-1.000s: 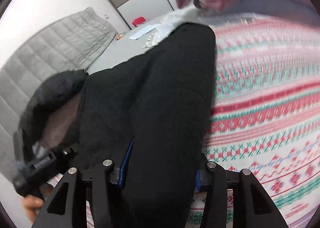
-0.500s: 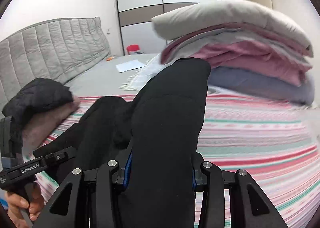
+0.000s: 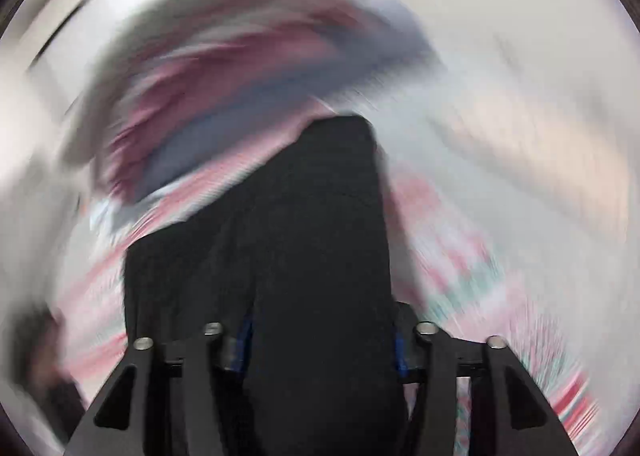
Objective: Fold large clothes
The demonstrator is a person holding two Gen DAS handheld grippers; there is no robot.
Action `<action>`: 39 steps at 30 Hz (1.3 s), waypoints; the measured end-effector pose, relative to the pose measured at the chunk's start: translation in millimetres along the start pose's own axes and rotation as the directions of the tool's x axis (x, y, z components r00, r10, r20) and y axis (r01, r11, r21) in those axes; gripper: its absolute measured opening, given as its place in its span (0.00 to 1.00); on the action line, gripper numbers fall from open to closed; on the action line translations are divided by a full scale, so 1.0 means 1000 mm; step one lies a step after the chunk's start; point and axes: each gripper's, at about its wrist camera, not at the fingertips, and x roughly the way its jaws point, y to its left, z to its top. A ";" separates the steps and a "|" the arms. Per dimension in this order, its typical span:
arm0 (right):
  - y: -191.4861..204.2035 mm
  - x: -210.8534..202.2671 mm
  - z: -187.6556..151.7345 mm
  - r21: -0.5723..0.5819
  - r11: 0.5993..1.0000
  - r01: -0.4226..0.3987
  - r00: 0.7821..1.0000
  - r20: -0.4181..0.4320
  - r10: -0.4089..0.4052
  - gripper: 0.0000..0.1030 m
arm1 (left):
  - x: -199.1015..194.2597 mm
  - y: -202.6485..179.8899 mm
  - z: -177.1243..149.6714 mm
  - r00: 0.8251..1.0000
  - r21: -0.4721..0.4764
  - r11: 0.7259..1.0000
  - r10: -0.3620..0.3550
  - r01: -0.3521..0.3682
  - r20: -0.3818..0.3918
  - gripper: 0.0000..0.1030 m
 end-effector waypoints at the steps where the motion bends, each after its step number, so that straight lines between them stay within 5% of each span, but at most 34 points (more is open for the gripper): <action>1: -0.044 0.013 -0.015 0.134 0.986 -0.094 0.995 -0.013 0.097 0.74 | -0.002 0.002 0.000 1.000 0.008 1.000 -0.017 0.017 -0.005 0.52; 3: -0.078 0.012 -0.034 0.260 0.918 -0.299 0.954 0.088 0.286 0.76 | -0.009 0.006 0.005 0.999 -0.015 0.999 -0.034 0.033 -0.041 0.53; 4: -0.085 0.006 -0.040 0.270 0.903 -0.335 0.941 0.142 0.307 0.76 | -0.014 0.008 0.009 0.998 -0.034 0.999 -0.042 0.040 -0.055 0.53; 8: -0.063 -0.032 -0.054 0.222 0.957 -0.188 0.967 0.212 0.141 0.76 | -0.048 0.007 0.024 0.999 -0.039 0.999 -0.015 0.014 -0.036 0.52; 14: 0.000 -0.114 -0.108 0.131 0.984 -0.118 0.936 0.345 0.066 0.77 | -0.108 0.002 0.003 0.990 -0.038 0.989 0.144 -0.144 -0.003 0.52; 16: 0.024 -0.129 -0.138 0.119 0.987 -0.110 0.936 0.347 0.062 0.77 | -0.133 -0.007 -0.005 0.970 0.017 0.970 0.244 -0.244 0.021 0.53; 20: 0.069 -0.147 -0.210 0.100 0.993 -0.056 0.941 0.337 0.020 0.78 | -0.179 -0.041 -0.032 0.886 0.192 0.865 0.448 -0.464 0.122 0.73; 22: 0.083 -0.153 -0.243 0.121 0.990 -0.071 0.941 0.336 0.026 0.78 | -0.201 -0.057 -0.043 0.854 0.246 0.819 0.483 -0.519 0.193 0.79; 26: 0.097 -0.166 -0.311 0.226 0.974 -0.034 0.938 0.344 -0.047 0.79 | -0.238 -0.078 -0.067 0.827 0.317 0.765 0.500 -0.561 0.257 0.85; 29: 0.107 -0.182 -0.351 0.274 0.962 0.000 0.916 0.387 -0.111 0.79 | -0.255 -0.087 -0.087 0.803 0.352 0.722 0.522 -0.596 0.289 0.88; 35: 0.142 -0.196 -0.408 0.213 0.977 0.013 0.874 0.472 -0.115 0.84 | -0.273 -0.085 -0.132 0.821 0.420 0.706 0.470 -0.570 0.324 0.91; 39: 0.155 -0.193 -0.419 0.150 0.987 0.053 0.882 0.456 -0.116 0.84 | -0.271 -0.070 -0.138 0.831 0.418 0.718 0.464 -0.556 0.309 0.91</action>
